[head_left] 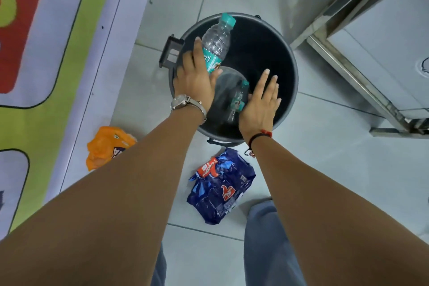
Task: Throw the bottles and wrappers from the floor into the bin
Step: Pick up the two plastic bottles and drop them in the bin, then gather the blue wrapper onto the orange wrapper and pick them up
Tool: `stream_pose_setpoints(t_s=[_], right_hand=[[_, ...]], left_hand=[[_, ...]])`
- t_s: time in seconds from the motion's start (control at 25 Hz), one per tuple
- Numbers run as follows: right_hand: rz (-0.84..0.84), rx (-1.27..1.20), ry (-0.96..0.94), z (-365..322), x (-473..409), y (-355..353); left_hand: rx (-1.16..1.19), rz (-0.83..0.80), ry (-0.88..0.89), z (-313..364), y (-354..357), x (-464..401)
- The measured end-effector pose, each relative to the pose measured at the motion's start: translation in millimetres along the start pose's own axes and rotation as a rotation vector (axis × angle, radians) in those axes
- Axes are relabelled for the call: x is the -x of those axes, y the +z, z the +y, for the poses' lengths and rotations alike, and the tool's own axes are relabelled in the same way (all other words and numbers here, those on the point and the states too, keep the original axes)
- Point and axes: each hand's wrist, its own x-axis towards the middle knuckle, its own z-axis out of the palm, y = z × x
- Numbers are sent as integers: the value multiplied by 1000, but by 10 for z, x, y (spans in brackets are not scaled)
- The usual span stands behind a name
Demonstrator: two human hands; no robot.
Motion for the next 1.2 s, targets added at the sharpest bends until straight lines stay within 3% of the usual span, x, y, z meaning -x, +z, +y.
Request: stream_pose_setpoints(t_s=[0.12, 0.24, 0.36, 0.44, 0.52, 0.64, 0.76, 1.04, 1.2], right_hand=[[38, 14, -114, 74, 57, -54], [55, 28, -228, 259, 165, -119], [53, 70, -273, 707, 410, -142], [19, 176, -288, 1077, 618, -104], [-76, 316, -344, 1393, 827, 66], [-246, 512, -471, 1743, 971, 516], [-395, 775, -716, 2019, 968, 985], [-528, 1019, -935, 2380, 814, 1828], [-478, 858, -951, 2363, 894, 1690]], left_hand=[[-107, -42, 22, -5, 133, 34], [-116, 79, -33, -117, 134, 247], [-25, 312, -307, -503, 170, 728], [-62, 309, -487, -804, 301, 1173], [-137, 136, -588, -989, 525, 1644], [-159, -225, -596, -1039, 912, 2109], [-179, -460, -435, -1076, 1375, 2356], [-69, -665, -284, -1161, 2192, 2705], [-223, -849, -170, -1212, 2154, 2700]])
